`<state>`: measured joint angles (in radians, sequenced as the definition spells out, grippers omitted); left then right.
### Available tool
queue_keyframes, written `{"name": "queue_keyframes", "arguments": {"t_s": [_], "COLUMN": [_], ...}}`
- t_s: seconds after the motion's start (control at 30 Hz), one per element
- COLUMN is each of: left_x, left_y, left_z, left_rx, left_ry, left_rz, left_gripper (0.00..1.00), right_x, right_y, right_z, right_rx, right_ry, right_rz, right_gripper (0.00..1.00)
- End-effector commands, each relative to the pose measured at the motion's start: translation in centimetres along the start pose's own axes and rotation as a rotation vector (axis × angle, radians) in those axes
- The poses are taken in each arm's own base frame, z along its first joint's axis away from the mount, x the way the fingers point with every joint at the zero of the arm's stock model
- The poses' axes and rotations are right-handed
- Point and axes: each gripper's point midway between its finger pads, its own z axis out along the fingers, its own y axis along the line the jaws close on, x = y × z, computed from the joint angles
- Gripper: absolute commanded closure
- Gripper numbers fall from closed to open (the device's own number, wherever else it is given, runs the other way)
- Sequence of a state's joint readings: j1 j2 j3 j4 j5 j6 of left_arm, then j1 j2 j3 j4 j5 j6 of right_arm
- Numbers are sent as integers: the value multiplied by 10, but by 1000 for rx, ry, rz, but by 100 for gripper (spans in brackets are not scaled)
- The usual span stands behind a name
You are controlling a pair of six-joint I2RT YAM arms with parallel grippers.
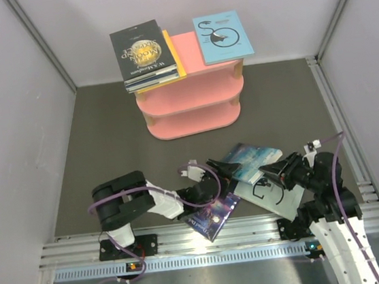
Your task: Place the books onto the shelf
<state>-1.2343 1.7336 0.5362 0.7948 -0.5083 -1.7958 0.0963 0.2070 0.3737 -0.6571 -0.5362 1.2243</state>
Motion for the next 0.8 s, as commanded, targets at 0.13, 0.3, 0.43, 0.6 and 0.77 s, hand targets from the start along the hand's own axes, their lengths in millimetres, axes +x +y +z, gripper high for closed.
{"name": "queue_keyframes", "arguments": {"t_s": [0.13,0.3,0.43,0.6,0.77], "left_x": [17,15,-7,-33,-53], "left_y": [-33,-42,-45,-58,-87], "left_z": [25,32,33,20,-4], "left_rx": [89,104,79,87,119], "left_ry": [44,53,27,-30,-72], "left_rz": [-96,-130,-120,-17,133], "left_gripper": [2,68,100,100,100], "right_x": [13,17,20,19,17], "right_y": [34,35,39,49,69], "right_z": [-12,-16,-21,-29,-44], "right_rx": [-149,-155,-164,-151,-144], "right_ry": [58,75,79,72,49], "right_rz": [-46,-47,-73,-163,-266], "right_gripper": [100,100,100,73,0]}}
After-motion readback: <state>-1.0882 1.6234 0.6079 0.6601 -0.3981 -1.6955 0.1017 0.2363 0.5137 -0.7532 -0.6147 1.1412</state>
